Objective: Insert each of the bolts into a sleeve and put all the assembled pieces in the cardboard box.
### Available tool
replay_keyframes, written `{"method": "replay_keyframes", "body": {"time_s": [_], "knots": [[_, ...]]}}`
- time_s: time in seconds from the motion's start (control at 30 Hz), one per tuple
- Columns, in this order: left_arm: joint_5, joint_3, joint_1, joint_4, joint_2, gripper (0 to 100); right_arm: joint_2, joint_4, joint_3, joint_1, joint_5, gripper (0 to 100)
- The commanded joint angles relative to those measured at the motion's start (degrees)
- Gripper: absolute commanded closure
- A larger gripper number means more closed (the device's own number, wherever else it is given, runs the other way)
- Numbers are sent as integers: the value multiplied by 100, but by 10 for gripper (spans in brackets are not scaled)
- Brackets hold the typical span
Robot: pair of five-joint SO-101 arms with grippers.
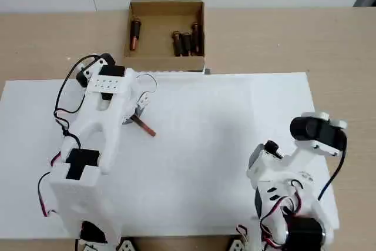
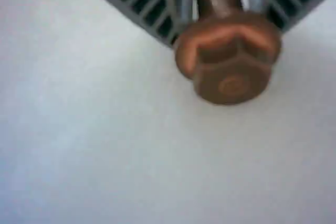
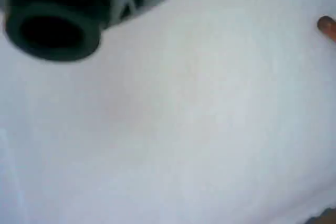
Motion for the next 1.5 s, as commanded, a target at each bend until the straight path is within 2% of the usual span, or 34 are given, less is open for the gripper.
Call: {"method": "replay_keyframes", "body": {"time_s": [0.0,0.03,0.17,0.27,0.43,0.6,0.8,1.0,1.23,1.47], "knots": [[9,-40,-35,-35,0,966,-40,-110,-18,57,53,995],[9,-48,-35,-35,0,994,-48,-110,-18,57,53,995],[9,-101,-35,26,-9,995,-48,-136,-53,57,53,995],[9,-462,-35,360,-9,995,-48,-136,-62,48,53,995],[-35,-1631,97,1336,-18,995,-48,-101,-369,48,114,995],[-273,-3248,281,2488,-18,995,-48,-101,-404,75,519,995],[-835,-4189,501,2505,-659,995,-57,-57,-422,75,800,995],[-1538,-3600,1116,2497,-1996,995,-66,251,-431,84,1160,995],[-1943,-1859,1442,2444,-3631,995,-901,277,-325,75,1688,995],[-1969,251,1407,1398,-5134,995,-1235,-40,211,57,1785,995]]}}
